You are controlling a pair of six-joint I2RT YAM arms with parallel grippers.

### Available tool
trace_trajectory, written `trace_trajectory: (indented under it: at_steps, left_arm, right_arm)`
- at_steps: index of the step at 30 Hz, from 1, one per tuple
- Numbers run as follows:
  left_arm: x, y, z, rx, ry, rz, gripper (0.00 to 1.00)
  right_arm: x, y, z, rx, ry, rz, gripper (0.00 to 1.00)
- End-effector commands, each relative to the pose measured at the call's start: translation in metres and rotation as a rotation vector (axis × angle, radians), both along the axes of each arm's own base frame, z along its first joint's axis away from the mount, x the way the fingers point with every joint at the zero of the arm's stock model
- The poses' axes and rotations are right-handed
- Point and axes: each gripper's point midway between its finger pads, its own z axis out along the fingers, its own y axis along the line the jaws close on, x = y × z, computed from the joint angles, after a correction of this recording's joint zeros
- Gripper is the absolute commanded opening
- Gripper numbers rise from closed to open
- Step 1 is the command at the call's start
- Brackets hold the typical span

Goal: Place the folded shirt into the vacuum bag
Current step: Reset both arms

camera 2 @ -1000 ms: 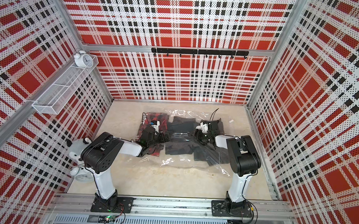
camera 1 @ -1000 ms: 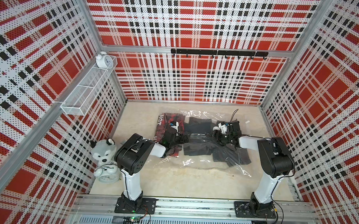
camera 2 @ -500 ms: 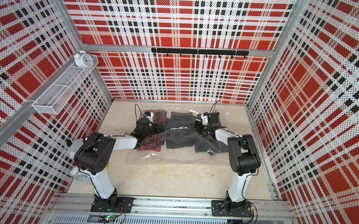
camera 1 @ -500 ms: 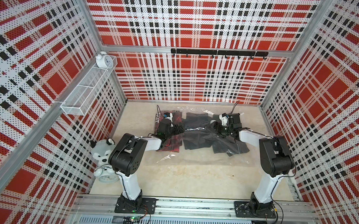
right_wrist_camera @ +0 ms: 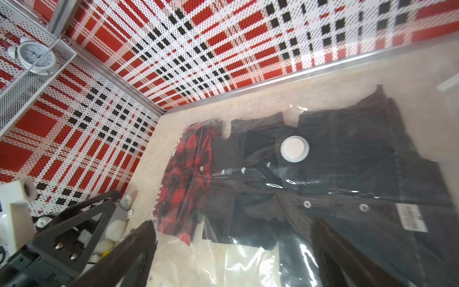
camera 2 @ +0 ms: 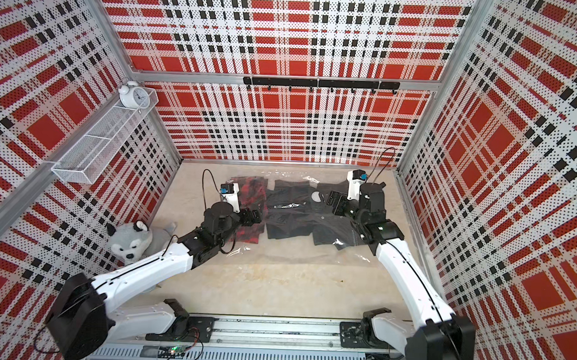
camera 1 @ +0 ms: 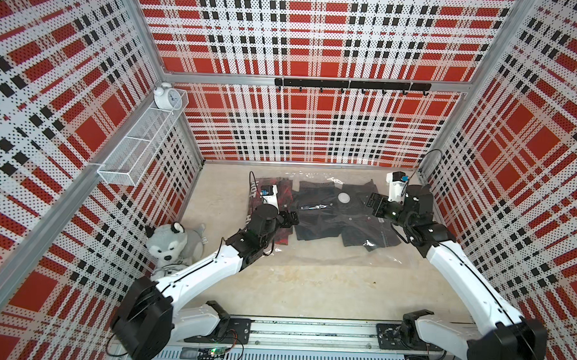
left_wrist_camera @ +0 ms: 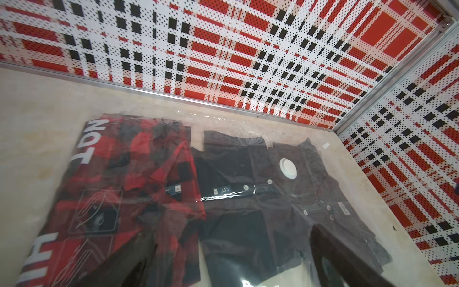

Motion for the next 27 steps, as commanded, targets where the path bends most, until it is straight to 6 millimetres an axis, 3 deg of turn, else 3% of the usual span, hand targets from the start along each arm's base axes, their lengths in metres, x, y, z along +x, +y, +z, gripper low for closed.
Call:
trace_trajectory:
  at_steps: [1, 4, 8, 13, 18, 21, 25, 27]
  left_arm:
    - [-0.025, 0.034, 0.007, 0.086, -0.034, 0.139, 0.98]
    - [-0.047, 0.052, 0.012, 0.071, -0.088, 0.204, 0.98]
    - [-0.060, 0.081, -0.001, 0.066, -0.133, 0.278, 0.99]
    - [-0.052, 0.125, -0.026, 0.125, -0.147, 0.341, 0.98]
    - [-0.036, 0.174, -0.053, 0.151, -0.118, 0.397, 0.98]
    - [-0.036, 0.190, -0.051, 0.177, -0.143, 0.426, 0.98]
    - [-0.041, 0.195, -0.046, 0.257, -0.246, 0.424, 0.98]
    - [-0.048, 0.210, -0.054, 0.227, -0.268, 0.489, 0.98]
  right_arm:
    - [-0.023, -0.033, 0.000, -0.132, -0.035, -0.114, 1.00]
    - [-0.043, -0.059, 0.010, -0.192, -0.115, -0.217, 1.00]
    - [-0.064, -0.089, 0.003, -0.273, -0.215, -0.337, 1.00]
    - [-0.078, -0.119, -0.015, -0.276, -0.360, -0.507, 1.00]
    - [-0.073, -0.127, -0.038, -0.274, -0.453, -0.573, 1.00]
    - [-0.065, -0.130, -0.054, -0.301, -0.488, -0.599, 1.00]
    - [-0.052, -0.137, -0.075, -0.351, -0.468, -0.631, 1.00]
    - [-0.046, -0.143, -0.086, -0.366, -0.446, -0.649, 1.00]
